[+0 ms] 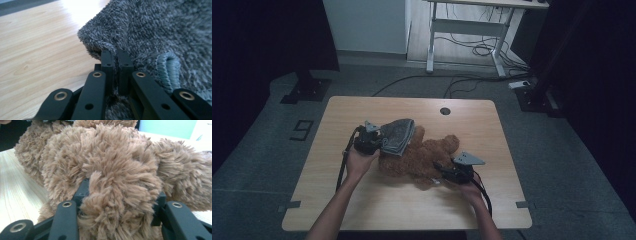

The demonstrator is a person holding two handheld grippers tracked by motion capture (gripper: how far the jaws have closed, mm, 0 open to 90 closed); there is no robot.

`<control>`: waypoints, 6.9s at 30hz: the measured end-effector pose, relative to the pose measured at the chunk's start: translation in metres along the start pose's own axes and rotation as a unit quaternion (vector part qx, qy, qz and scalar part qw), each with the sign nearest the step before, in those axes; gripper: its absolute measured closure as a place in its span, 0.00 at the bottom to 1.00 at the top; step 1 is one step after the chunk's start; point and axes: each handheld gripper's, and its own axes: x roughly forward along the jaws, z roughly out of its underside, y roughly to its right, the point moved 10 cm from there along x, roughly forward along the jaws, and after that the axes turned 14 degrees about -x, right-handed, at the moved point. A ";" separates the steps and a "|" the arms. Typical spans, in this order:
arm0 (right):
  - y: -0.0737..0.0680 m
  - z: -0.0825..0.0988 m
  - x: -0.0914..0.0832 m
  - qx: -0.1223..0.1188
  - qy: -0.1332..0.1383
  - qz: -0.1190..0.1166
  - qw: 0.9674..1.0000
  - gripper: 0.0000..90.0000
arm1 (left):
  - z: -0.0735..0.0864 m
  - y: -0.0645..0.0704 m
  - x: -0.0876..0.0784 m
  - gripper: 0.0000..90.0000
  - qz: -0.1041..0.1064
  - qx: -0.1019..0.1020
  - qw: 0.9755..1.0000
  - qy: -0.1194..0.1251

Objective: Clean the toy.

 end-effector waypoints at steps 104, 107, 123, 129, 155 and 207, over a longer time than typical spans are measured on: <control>0.013 -0.028 -0.003 0.088 -0.011 -0.048 0.995 0.11 | 0.046 0.072 -0.022 0.96 0.147 0.014 0.988 0.034; 0.002 -0.020 0.002 0.100 -0.033 -0.080 0.991 0.16 | 0.052 0.073 -0.028 0.96 0.159 0.010 0.987 0.033; 0.006 -0.011 0.005 0.012 -0.058 0.011 0.998 0.68 | 0.045 0.094 -0.028 0.95 0.152 0.027 0.985 0.074; 0.042 -0.006 0.005 0.031 -0.043 0.094 0.994 0.71 | 0.021 0.105 0.006 0.95 0.142 0.026 0.987 0.064; 0.008 0.013 -0.027 0.031 -0.021 0.036 0.999 0.64 | -0.023 0.120 0.004 0.95 0.104 0.035 0.991 0.072; 0.003 0.020 -0.026 0.025 -0.032 0.025 0.999 0.61 | 0.011 0.087 0.009 0.95 0.012 0.114 0.992 0.061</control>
